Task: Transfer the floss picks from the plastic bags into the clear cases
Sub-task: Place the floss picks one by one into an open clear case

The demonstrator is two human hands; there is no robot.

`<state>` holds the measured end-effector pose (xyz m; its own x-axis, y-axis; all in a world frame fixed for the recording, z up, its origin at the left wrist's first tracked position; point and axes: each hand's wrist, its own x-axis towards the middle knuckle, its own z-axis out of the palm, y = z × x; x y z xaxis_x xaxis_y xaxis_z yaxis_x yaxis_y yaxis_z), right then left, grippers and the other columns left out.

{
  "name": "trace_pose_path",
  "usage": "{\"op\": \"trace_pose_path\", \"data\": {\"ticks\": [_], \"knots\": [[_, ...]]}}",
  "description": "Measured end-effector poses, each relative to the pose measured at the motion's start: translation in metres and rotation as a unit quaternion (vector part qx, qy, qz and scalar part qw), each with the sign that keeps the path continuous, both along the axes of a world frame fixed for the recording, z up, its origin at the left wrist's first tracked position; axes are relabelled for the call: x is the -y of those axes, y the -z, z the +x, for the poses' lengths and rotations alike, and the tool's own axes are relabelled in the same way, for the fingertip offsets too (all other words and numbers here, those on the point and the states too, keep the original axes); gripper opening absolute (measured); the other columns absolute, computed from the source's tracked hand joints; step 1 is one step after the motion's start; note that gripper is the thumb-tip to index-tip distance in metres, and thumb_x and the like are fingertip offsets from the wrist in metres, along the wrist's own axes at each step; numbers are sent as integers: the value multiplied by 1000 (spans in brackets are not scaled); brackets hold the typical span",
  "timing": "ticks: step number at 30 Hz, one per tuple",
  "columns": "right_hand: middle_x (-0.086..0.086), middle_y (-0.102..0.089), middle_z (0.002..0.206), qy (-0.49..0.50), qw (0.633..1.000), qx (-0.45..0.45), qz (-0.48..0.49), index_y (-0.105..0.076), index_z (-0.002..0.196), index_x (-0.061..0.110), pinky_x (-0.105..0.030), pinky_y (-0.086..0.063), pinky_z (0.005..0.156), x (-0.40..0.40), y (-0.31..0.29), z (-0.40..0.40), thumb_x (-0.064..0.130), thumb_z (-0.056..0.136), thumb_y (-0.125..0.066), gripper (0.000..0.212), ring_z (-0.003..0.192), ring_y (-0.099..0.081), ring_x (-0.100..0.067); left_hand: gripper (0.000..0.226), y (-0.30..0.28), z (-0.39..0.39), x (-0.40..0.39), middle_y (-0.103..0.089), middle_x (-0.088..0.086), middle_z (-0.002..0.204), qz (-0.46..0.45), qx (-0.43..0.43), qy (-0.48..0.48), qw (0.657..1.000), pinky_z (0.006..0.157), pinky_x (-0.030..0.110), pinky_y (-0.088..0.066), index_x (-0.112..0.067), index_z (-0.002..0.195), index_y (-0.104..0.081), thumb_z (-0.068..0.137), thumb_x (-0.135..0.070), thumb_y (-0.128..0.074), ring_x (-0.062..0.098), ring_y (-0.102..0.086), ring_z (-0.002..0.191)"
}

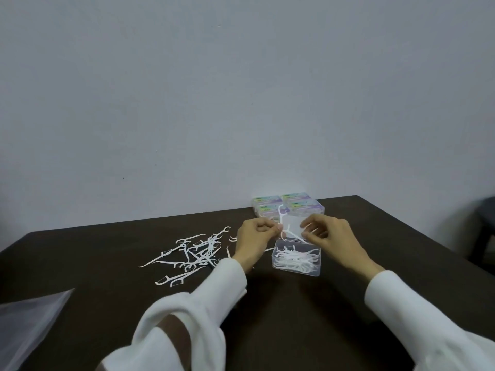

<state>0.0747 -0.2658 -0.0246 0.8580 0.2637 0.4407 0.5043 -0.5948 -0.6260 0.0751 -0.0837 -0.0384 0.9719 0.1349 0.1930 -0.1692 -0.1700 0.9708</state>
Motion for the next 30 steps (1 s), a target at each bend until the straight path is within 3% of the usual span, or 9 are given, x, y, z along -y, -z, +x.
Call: {"op": "trace_pose_path", "data": {"ticks": [5,10,14,17,20,23,27,30], "knots": [[8,-65,80,-12,1000,-19,-18,-66,84,22,-7,-47,61,-3,2,-2,19,84,-67,4,73,-61,-4,10,5,-2,8,-72,13,78,-13,-17,14,1000,72,22,-51,-11,73,-68,82,-10,-71,14,-67,67],[5,-68,74,-24,998,-57,31,-65,88,18,-10,-51,63,-4,6,-4,23,82,-69,10,68,-67,-3,7,5,-7,18,-74,9,83,10,-15,21,1000,88,37,-54,-12,79,-71,82,-18,-72,20,-70,81],[2,-72,66,-39,984,-118,131,-67,90,7,-16,-55,62,-8,4,-4,13,83,-68,10,66,-71,-10,16,5,-7,18,-72,-10,78,93,-8,-15,996,95,48,-45,-31,71,-71,74,-47,-72,12,-67,87],[-3,-71,69,-29,975,-134,177,-66,90,7,-19,-56,59,-12,1,-4,9,82,-68,9,62,-70,-11,22,0,-10,16,-69,-16,77,169,-13,-40,985,100,47,-38,-35,68,-68,81,-52,-64,8,-63,91],[1,-68,70,-6,980,-122,160,-65,88,13,-12,-51,54,-15,-1,-2,13,83,-68,6,59,-67,-4,25,-3,-15,14,-64,-19,75,224,-13,-43,974,106,46,-30,-37,77,-71,85,-55,-57,7,-58,93],[-3,-68,75,-12,981,-136,141,-67,88,12,-14,-53,56,-16,-2,-2,11,81,-70,8,64,-67,-8,22,-2,-16,11,-62,-20,74,243,-20,-38,969,109,48,-24,-38,77,-70,85,-54,-58,6,-57,94],[2,-68,76,2,998,-66,7,-69,83,15,-13,-52,63,-11,-2,-5,13,79,-71,4,72,-66,-6,25,-3,-16,4,-67,-18,90,306,-36,-57,950,111,49,-14,-35,88,-71,85,-56,-56,7,-55,103],[9,-64,71,-3,996,-56,-70,-69,80,17,-9,-49,61,-4,-3,-4,18,78,-73,4,69,-62,-5,29,-3,-16,-6,-67,-19,96,303,-52,-56,950,110,48,-14,-36,88,-70,86,-59,-53,9,-55,107]]}}
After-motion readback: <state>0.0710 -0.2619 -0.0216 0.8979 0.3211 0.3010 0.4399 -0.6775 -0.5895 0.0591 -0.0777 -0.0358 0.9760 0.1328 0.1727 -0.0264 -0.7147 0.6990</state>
